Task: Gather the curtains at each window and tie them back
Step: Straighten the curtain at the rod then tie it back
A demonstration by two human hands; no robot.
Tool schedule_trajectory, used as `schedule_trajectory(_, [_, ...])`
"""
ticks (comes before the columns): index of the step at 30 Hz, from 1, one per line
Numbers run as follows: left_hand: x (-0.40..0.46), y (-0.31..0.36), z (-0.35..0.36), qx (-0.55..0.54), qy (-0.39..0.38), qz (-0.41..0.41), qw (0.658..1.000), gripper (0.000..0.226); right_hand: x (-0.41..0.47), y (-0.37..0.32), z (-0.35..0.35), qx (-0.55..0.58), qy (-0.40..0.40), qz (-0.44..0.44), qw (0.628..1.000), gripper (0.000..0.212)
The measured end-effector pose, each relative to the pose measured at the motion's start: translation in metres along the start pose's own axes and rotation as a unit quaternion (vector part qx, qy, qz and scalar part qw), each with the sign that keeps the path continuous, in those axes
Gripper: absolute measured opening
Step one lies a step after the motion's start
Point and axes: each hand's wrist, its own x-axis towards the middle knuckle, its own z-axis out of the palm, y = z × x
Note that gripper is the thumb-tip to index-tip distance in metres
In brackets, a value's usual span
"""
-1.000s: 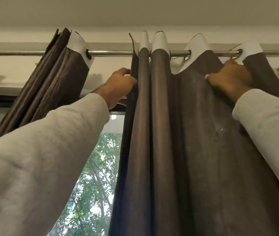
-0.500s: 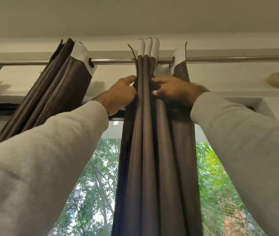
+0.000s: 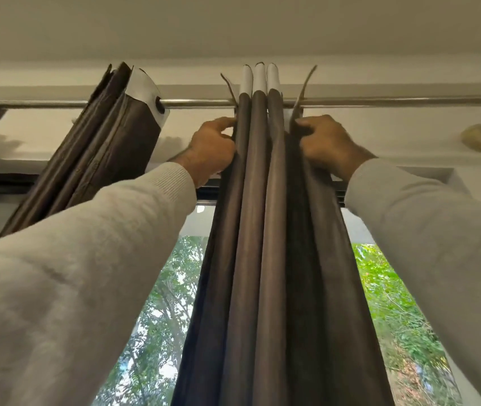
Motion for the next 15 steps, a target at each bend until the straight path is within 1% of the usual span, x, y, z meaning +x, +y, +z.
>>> schedule_trajectory(2, [0.001,0.002,0.002,-0.008,-0.025,0.02,0.999,0.04,0.005,-0.02,0.013,0.055,-0.056,-0.031,0.996,0.039])
schedule_trajectory(4, [0.0,0.005,0.0,-0.019,-0.036,0.03,0.999,0.035,0.012,-0.026,0.018,0.1,-0.102,-0.036,0.989,0.038])
schedule_trajectory(5, [0.001,0.005,-0.005,-0.02,-0.038,0.033,0.999,0.03,0.014,-0.024,0.018,0.12,-0.113,-0.031,0.986,0.039])
schedule_trajectory(7, [0.002,-0.001,-0.018,-0.026,-0.047,0.029,0.998,0.023,0.012,-0.013,0.014,0.172,-0.101,-0.01,0.98,0.031])
schedule_trajectory(8, [0.005,-0.005,-0.024,-0.033,-0.05,0.022,0.998,0.028,0.012,-0.008,0.012,0.201,-0.073,0.005,0.977,0.035])
schedule_trajectory(10, [0.012,-0.013,-0.033,-0.065,-0.031,0.006,0.997,0.051,0.016,0.001,0.011,0.251,0.007,0.044,0.967,0.052])
schedule_trajectory(11, [0.015,-0.016,-0.035,-0.085,-0.014,0.0,0.996,0.062,0.019,0.003,0.012,0.265,0.03,0.054,0.962,0.059])
schedule_trajectory(13, [0.022,-0.017,-0.033,-0.123,0.013,-0.008,0.992,0.078,0.031,0.012,0.016,0.291,0.038,0.065,0.954,0.078])
schedule_trajectory(15, [0.031,-0.014,-0.028,-0.148,0.024,-0.018,0.989,0.088,0.051,0.025,0.021,0.33,0.027,0.071,0.941,0.093])
